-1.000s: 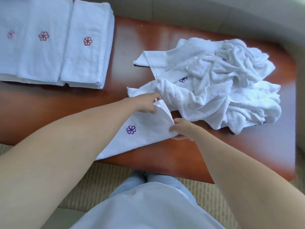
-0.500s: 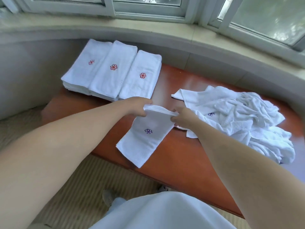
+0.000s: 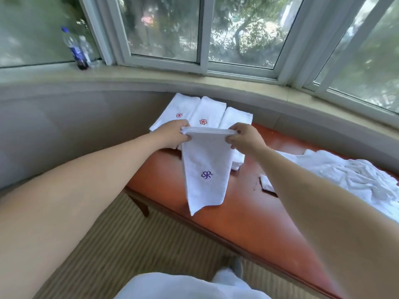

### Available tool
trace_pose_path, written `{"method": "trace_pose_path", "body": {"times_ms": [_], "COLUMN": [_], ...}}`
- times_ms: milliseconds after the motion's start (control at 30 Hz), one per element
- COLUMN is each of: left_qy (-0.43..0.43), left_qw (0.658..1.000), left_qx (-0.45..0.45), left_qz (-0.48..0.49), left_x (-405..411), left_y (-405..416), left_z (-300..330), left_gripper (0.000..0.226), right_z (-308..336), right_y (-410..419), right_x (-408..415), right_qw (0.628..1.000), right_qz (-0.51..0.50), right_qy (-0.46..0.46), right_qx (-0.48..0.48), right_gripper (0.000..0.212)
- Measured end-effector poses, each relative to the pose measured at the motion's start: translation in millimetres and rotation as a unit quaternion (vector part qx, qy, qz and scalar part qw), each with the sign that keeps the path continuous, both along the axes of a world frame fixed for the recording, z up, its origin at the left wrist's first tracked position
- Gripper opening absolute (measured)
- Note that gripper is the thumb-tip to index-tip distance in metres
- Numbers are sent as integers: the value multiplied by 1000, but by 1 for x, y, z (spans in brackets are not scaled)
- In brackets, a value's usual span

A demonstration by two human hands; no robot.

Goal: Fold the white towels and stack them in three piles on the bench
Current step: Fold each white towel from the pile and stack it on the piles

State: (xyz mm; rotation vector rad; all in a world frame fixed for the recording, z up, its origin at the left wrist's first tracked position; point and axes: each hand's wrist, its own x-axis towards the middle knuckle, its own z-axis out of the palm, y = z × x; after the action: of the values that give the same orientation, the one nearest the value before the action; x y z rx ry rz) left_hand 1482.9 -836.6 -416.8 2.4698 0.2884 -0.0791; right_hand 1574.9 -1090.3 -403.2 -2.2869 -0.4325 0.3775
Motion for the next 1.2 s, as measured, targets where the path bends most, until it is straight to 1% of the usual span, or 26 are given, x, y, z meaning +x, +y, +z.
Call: {"method": "trace_pose_path", "body": {"times_ms": [133, 233, 400, 467, 600, 733, 967, 1100, 1200], "left_qy": [-28, -54, -88, -92, -107, -111, -105, -102, -98], "left_qw": [999, 996, 992, 990, 985, 984, 983, 981, 982], "left_qx": [16, 24, 24, 22, 2, 10, 31, 35, 16], "left_qz": [36, 60, 92, 105, 133, 138, 144, 160, 159], "left_x": [-16, -22, -9, 2, 31, 65, 120, 155, 188], "left_y": [39, 65, 105, 120, 153, 185, 226, 239, 250], "left_z": [30, 49, 68, 71, 71, 70, 61, 49, 38], "left_gripper": [19, 14, 14, 15, 13, 15, 10, 18, 23], "right_z": [22, 34, 48, 51, 52, 50, 35, 19, 6], "right_y": [44, 74, 123, 140, 175, 205, 246, 265, 279], "right_x": [-8, -8, 6, 15, 44, 78, 132, 165, 192], "right_qw": [999, 998, 994, 993, 992, 990, 990, 989, 992], "right_qz": [22, 35, 40, 41, 53, 61, 70, 60, 40], "right_qy": [-22, -41, -73, -78, -55, -46, -8, 17, 8], "right_qx": [20, 38, 70, 77, 102, 123, 124, 131, 117], "right_gripper": [15, 16, 19, 17, 10, 7, 10, 12, 11]}}
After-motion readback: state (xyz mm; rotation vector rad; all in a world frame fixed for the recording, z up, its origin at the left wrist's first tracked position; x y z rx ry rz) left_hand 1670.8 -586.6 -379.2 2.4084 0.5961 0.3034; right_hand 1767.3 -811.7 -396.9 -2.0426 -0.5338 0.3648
